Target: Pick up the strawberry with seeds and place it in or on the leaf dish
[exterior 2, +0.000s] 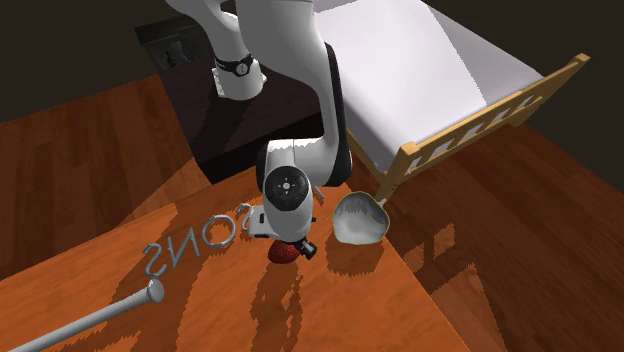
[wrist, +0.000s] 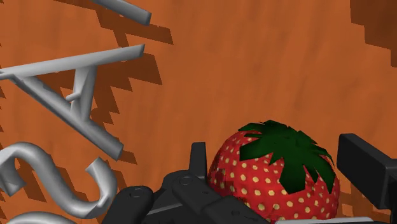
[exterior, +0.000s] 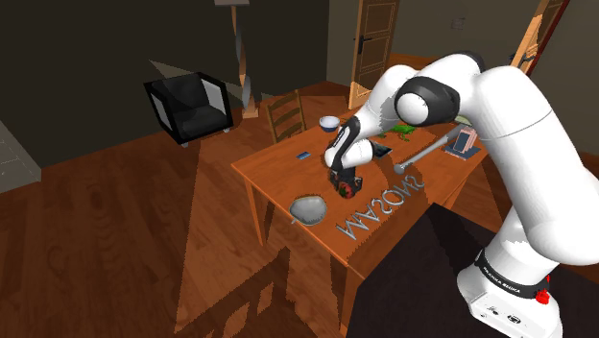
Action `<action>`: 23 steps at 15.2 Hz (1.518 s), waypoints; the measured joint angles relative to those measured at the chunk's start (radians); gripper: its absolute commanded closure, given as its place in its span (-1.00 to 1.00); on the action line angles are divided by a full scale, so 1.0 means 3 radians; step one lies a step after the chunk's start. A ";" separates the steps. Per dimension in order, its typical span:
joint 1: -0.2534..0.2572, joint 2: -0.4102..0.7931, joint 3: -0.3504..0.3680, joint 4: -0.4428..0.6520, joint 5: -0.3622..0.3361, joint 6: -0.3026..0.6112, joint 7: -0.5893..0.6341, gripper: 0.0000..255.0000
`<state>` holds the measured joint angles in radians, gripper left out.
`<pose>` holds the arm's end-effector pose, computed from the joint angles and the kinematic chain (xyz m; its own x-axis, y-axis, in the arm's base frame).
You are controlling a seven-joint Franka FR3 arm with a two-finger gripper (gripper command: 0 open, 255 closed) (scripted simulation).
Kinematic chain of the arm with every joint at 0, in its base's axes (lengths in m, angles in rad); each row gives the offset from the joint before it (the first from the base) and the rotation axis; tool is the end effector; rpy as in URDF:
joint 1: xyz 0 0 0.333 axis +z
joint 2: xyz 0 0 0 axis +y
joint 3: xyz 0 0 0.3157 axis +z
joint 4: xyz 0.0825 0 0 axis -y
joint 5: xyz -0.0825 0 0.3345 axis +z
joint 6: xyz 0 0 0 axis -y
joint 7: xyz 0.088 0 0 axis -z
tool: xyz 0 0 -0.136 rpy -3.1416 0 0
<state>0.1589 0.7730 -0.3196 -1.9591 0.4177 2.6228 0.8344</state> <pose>0.5610 -0.0969 0.1035 0.2814 -0.9596 0.0016 -0.9585 -0.2810 0.0483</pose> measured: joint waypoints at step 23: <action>0.0384 -0.0839 -0.0384 -0.0252 -0.0394 -0.0585 0.0337 1.00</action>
<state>0.2741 0.5213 -0.4347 -2.0348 0.2996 2.4473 0.9353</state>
